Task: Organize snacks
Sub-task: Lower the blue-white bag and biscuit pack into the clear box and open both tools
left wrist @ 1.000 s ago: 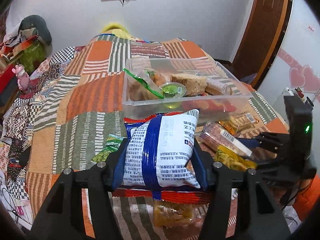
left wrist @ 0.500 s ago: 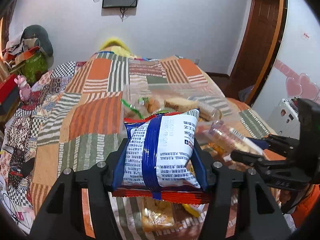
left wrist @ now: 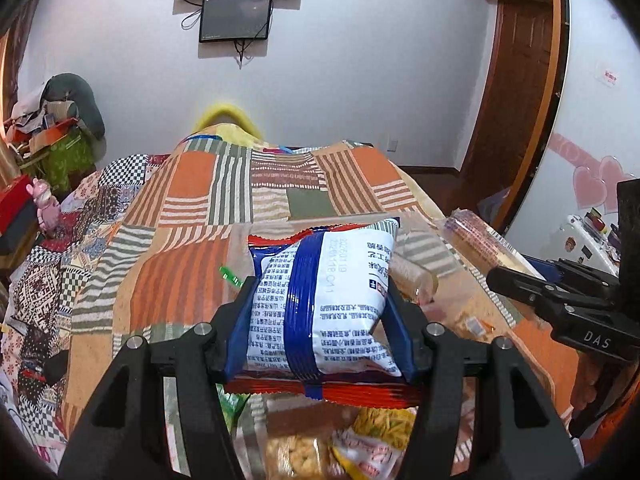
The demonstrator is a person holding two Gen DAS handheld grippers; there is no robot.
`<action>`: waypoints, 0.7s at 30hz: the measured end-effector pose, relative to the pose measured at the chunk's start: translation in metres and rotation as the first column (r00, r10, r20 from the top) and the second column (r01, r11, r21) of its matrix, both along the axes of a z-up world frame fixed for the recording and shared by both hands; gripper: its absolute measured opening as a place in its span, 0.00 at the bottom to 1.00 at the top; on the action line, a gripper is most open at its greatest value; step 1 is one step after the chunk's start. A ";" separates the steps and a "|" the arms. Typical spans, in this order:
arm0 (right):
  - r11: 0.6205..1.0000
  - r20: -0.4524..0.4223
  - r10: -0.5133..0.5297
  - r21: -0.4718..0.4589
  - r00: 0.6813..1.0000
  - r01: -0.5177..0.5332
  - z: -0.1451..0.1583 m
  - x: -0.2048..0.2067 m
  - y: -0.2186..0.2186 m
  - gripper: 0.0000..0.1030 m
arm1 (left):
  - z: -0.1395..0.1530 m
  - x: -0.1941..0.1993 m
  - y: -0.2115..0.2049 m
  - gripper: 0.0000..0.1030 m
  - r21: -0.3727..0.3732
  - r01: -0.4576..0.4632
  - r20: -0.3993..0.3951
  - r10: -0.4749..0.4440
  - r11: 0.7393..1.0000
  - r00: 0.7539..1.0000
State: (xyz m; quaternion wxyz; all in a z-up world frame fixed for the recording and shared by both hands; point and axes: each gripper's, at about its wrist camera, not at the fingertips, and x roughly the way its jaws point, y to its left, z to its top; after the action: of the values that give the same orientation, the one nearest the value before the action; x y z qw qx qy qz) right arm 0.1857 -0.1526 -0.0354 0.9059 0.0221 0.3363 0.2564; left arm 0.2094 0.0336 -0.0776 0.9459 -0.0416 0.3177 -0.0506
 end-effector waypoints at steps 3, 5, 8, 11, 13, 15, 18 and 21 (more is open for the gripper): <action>1.000 0.000 -0.021 0.010 1.000 0.021 -0.001 0.008 -0.003 0.41 | -0.001 0.011 -0.003 0.56 0.000 0.001 0.001 -0.001 1.000 1.000; 0.999 -0.002 -0.033 0.016 0.999 0.033 -0.002 0.010 -0.004 0.41 | -0.003 0.020 -0.004 0.56 -0.004 0.001 -0.003 -0.001 1.000 1.000; 0.998 -0.006 -0.053 0.018 0.999 0.053 -0.005 0.019 -0.005 0.41 | -0.008 0.035 -0.006 0.56 -0.012 -0.001 -0.016 0.000 1.000 1.000; 0.998 -0.015 -0.066 0.019 0.998 0.066 -0.009 0.028 -0.003 0.41 | -0.014 0.051 -0.009 0.56 -0.011 -0.004 -0.030 0.003 1.000 1.000; 0.997 -0.023 -0.071 0.013 0.997 0.071 -0.012 0.037 0.000 0.41 | -0.019 0.062 -0.011 0.56 -0.009 -0.007 -0.042 0.006 1.000 0.999; 0.997 -0.034 -0.076 0.007 0.997 0.077 -0.017 0.043 0.003 0.41 | -0.025 0.074 -0.012 0.56 -0.010 -0.014 -0.056 0.014 1.000 0.998; 0.997 -0.052 -0.082 -0.003 0.995 0.082 -0.023 0.053 0.007 0.41 | -0.033 0.090 -0.011 0.56 -0.025 -0.027 -0.081 0.025 0.999 0.996; 0.997 -0.063 -0.081 -0.017 0.995 0.081 -0.028 0.061 0.011 0.41 | -0.043 0.104 -0.010 0.56 -0.030 -0.037 -0.107 0.033 0.999 0.994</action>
State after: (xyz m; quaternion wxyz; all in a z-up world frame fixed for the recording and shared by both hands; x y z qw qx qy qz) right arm 0.2465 -0.1412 -0.0632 0.9044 0.0375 0.3658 0.2162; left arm 0.3133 0.0235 -0.1202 0.9276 -0.0650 0.3660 -0.0368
